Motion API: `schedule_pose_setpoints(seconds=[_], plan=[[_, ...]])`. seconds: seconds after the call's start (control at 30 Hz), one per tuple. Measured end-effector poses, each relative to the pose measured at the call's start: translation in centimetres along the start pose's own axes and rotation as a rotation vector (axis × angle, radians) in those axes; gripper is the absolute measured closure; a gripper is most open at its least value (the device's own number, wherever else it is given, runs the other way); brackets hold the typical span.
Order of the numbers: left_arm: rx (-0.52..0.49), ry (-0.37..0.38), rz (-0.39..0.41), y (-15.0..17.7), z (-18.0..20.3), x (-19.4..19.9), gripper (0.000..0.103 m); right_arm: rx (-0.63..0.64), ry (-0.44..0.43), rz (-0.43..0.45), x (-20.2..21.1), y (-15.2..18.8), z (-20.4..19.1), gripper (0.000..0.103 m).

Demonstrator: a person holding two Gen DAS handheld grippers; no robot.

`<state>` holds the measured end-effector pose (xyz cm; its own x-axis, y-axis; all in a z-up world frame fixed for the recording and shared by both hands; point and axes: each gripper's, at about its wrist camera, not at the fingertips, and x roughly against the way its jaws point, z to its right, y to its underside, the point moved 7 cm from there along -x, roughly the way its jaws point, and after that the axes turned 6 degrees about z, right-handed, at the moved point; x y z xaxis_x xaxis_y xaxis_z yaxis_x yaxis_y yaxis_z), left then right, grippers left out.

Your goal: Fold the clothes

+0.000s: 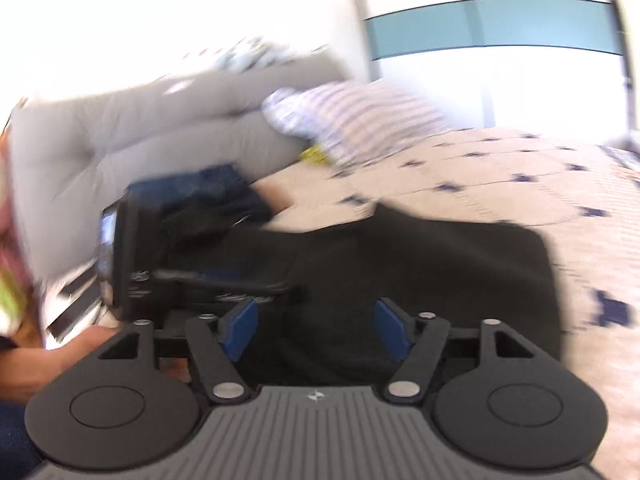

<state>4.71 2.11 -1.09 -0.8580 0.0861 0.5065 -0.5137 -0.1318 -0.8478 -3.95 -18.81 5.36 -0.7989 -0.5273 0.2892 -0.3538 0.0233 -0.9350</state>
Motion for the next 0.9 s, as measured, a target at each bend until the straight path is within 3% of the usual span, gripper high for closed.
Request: schedule_pose_setpoints(seconds=[0.1,0.17,0.23,0.3,0.37,0.43,0.53,0.57,0.63,0.8,0.9], plan=[[0.087,0.052,-0.034,-2.2,1.2,1.0,0.000,-0.127,0.148,0.018,1.5,-0.2,5.5,0.035],[0.137,0.099,-0.024,-3.9,3.0,1.7,0.000,-0.223,0.201,0.012,1.5,0.0,8.3,0.047],[0.128,0.123,-0.040,-4.9,5.7,1.9,0.000,-0.265,0.211,-0.013,0.8,0.5,9.8,0.074],[0.075,0.128,-0.093,-4.9,9.0,1.4,0.000,-0.203,0.215,-0.105,-1.2,2.2,9.1,0.079],[0.017,0.130,-0.157,-4.0,12.1,0.5,0.000,-0.137,0.230,-0.185,-2.6,4.5,8.2,0.078],[-0.040,0.108,-0.204,-2.1,13.7,-0.6,0.000,-0.107,0.249,-0.164,-2.7,5.5,7.9,0.078],[-0.091,-0.018,-0.306,1.6,12.5,-2.9,0.000,-0.134,0.250,-0.134,-2.1,4.3,8.9,0.078],[-0.067,-0.025,-0.319,2.1,11.5,-3.2,0.000,-0.143,0.250,-0.124,-1.9,3.9,9.2,0.078],[-0.005,0.002,-0.300,1.9,10.2,-2.9,0.000,-0.160,0.251,-0.105,-1.5,3.1,9.8,0.078],[-0.044,-0.017,-0.286,2.6,10.3,-2.8,0.000,-0.203,0.252,-0.056,-0.5,1.1,11.5,0.071],[-0.040,-0.023,-0.288,2.7,10.3,-2.6,0.000,-0.133,0.222,-0.119,-4.9,-0.7,12.3,0.071]])
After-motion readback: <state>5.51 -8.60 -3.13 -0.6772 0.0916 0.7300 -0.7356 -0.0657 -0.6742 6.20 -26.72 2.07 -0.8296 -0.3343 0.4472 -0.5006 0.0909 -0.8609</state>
